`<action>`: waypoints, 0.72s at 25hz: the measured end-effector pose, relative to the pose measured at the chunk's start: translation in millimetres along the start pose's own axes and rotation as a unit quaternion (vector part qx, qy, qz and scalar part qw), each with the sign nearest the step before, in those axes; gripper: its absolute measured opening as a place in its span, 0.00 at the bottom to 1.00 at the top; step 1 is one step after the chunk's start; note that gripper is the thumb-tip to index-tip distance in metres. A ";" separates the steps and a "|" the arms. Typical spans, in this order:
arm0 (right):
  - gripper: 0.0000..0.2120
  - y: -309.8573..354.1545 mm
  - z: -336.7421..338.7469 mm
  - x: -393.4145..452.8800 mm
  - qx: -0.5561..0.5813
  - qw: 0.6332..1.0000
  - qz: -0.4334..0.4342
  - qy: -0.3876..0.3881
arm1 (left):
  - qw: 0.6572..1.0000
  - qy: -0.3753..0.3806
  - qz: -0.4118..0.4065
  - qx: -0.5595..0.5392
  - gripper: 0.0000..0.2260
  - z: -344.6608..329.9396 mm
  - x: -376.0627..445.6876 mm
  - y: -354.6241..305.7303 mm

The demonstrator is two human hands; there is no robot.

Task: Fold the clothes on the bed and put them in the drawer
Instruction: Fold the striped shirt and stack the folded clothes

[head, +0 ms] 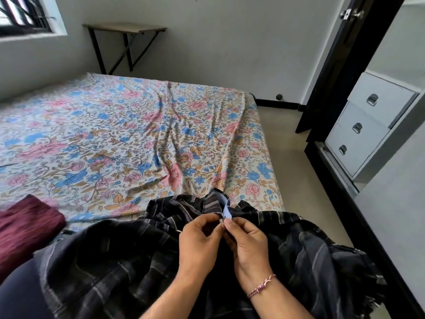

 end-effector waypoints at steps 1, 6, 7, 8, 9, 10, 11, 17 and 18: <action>0.05 -2.8 -0.6 0.6 -0.004 1.000 -0.002 0.001 | 1.000 -0.009 -0.002 0.008 0.07 0.9 0.7 0.5; 0.03 -1.3 -10.5 6.6 -0.011 1.000 0.005 0.001 | 0.999 -0.044 0.004 0.005 0.05 8.1 8.2 1.6; 0.03 1.4 -12.4 7.3 -0.014 1.000 0.009 -0.001 | 0.999 -0.047 0.008 0.005 0.04 9.9 9.8 0.0; 0.04 4.2 -13.4 7.3 -0.017 1.000 0.013 -0.002 | 0.999 -0.050 0.009 0.007 0.04 12.2 11.5 -1.9; 0.05 6.0 -13.7 6.7 -0.016 1.000 0.015 -0.001 | 0.998 -0.055 0.008 0.013 0.04 14.7 12.9 -4.0; 0.05 7.0 -13.8 5.1 -0.012 1.000 0.014 0.001 | 0.998 -0.061 0.003 0.023 0.05 17.3 14.2 -6.0; 0.03 6.8 -14.0 3.5 -0.007 1.000 0.009 0.006 | 0.997 -0.068 -0.003 0.030 0.06 19.7 15.3 -8.1; 0.03 0.2 -17.5 -0.9 -0.059 0.996 -0.057 0.045 | 0.997 -0.070 -0.031 0.028 0.06 18.8 17.5 -8.1; 0.02 1.4 -17.0 -1.2 -0.071 0.994 -0.061 0.047 | 0.997 -0.056 -0.041 0.035 0.06 14.9 17.0 -8.6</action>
Point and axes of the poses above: each hand's wrist, its own x-axis towards the middle knuckle, its own z-axis out of the back of the hand, y = z × x, the point moved 9 cm from there along x, towards the middle knuckle, and after that the axes turned 10 degrees about x, right-handed, at the moved point
